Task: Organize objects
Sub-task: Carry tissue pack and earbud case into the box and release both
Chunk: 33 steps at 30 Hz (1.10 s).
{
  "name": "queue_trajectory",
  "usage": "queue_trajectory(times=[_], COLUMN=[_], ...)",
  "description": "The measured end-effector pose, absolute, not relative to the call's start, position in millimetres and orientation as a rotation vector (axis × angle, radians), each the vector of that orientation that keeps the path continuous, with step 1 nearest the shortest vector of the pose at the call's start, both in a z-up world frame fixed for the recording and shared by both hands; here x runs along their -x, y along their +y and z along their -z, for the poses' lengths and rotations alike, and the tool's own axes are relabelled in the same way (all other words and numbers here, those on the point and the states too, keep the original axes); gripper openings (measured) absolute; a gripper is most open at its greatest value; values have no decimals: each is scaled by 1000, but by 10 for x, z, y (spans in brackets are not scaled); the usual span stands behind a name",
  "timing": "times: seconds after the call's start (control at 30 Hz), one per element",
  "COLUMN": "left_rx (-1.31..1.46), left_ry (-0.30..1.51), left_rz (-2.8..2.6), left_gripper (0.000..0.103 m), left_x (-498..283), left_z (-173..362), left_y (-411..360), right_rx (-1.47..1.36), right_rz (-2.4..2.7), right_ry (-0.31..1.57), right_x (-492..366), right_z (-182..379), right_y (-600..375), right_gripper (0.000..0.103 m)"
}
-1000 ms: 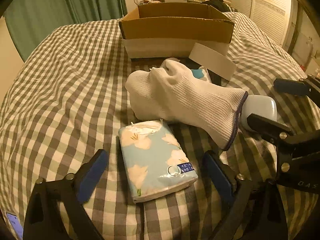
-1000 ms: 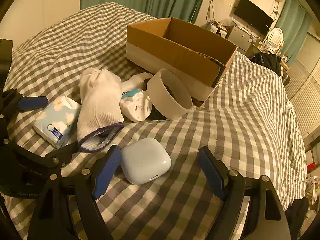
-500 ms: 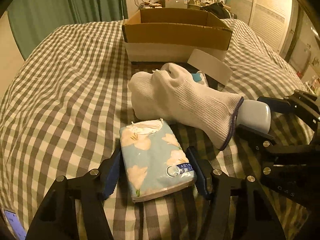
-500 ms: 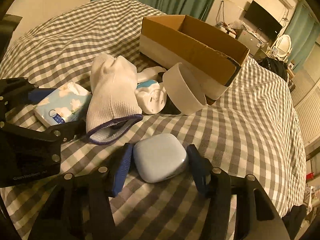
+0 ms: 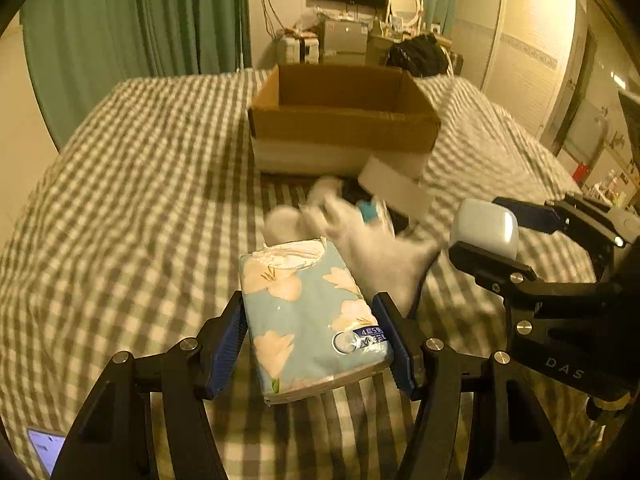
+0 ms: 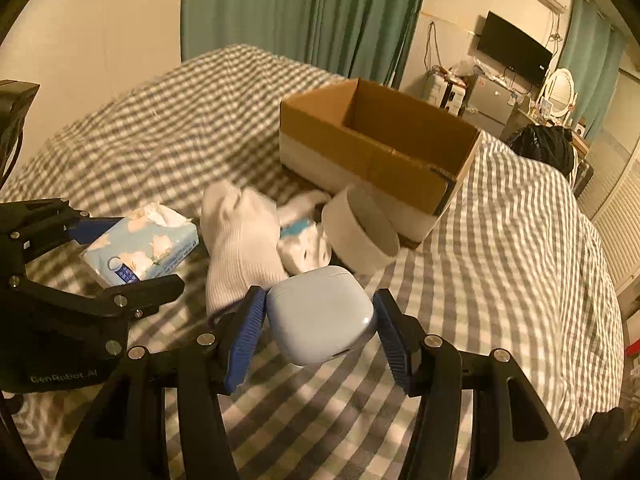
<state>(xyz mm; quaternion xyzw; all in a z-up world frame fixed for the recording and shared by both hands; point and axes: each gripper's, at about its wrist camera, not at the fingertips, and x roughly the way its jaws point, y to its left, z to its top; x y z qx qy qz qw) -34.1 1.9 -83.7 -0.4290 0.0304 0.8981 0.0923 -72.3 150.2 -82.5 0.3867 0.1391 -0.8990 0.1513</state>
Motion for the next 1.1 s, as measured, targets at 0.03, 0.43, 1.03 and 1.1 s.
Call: queue_trajectory(times=[0.03,0.43,1.03,1.1], left_rx=[1259,1059,949,951], left_ry=[81,129,217,239], left_rz=[-2674,-2756,-2712,-2692], left_gripper=[64,64,64,64], left_x=[361,1039,2677,2825], left_z=[781,83,-121,-46], left_y=[1,34,410,438], right_rx=[-1100,-928,-839,-845], right_rz=[2585,2684,2771,2770], right_ry=[397,396,309,292], right_x=[725,1173,2725,2938], right_z=[785,35,-510,-506], right_y=[1508,1576,1864,1878], right_gripper=[56,56,55,55])
